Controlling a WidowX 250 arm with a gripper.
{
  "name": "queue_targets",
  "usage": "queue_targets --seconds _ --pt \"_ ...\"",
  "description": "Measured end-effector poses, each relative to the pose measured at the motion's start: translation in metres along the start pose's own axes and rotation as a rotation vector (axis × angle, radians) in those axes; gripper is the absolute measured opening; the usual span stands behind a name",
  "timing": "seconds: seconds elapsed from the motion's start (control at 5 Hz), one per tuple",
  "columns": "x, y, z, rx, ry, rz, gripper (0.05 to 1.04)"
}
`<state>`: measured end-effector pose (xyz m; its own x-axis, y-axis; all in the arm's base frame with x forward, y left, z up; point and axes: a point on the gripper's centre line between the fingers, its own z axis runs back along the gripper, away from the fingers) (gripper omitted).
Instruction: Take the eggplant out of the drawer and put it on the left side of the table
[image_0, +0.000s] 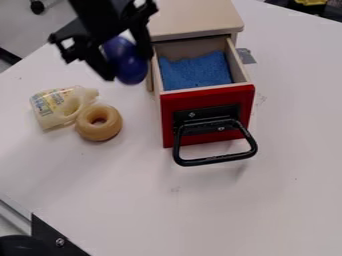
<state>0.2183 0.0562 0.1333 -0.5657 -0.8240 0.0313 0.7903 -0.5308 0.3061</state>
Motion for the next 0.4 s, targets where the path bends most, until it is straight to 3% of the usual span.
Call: queue_targets --seconds 0.4 --pt "0.009 -0.037 -0.017 -0.122 -0.033 0.023 0.705"
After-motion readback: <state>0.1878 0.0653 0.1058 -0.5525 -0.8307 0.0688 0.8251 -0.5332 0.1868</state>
